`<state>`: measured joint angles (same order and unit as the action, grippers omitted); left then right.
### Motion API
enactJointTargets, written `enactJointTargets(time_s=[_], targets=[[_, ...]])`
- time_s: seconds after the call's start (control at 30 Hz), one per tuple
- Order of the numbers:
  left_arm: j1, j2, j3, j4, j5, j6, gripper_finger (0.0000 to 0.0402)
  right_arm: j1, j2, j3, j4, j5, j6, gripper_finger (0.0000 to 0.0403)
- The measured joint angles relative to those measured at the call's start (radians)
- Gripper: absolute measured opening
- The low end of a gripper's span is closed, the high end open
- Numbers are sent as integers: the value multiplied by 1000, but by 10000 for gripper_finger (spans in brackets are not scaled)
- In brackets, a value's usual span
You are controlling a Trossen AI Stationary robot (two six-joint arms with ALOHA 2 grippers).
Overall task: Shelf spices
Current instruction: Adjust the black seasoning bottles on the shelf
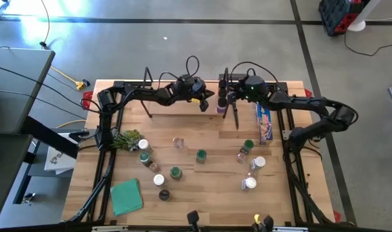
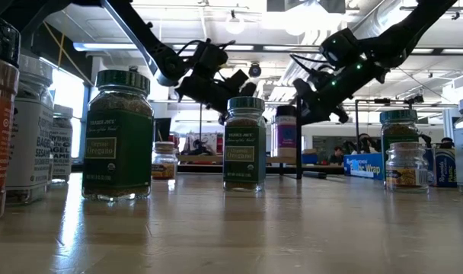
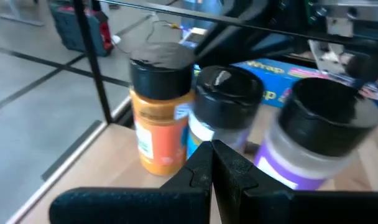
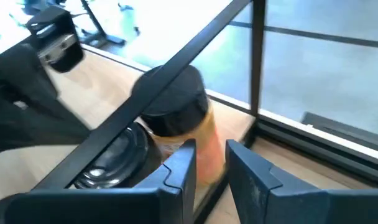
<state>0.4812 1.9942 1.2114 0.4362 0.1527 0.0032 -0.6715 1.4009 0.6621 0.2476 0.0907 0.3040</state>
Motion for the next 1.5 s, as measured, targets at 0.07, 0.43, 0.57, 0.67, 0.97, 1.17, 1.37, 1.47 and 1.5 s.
enactJointTargets(time_s=[0.07,0.43,0.57,0.67,0.97,1.17,1.37,1.47,1.5], targets=[[6,0,0,2,-6,0,0,-17,22,0,27,-43,-1,80],[16,0,0,-22,-6,18,0,-34,57,0,65,-129,-24,80],[16,0,0,-32,-3,19,0,-34,48,0,58,-126,-36,80],[16,0,0,-38,-3,32,0,-35,29,0,54,-91,-28,80],[16,0,0,-48,-9,34,0,-39,24,0,70,-16,38,80],[16,0,0,-56,-9,34,0,-39,26,0,41,-58,36,80],[16,0,0,-73,-9,34,0,-39,24,2,-15,-73,36,80],[16,0,0,-81,-8,35,0,-39,23,2,-39,-80,29,80],[16,0,0,-82,-8,35,0,-39,17,2,-49,-79,23,80]])
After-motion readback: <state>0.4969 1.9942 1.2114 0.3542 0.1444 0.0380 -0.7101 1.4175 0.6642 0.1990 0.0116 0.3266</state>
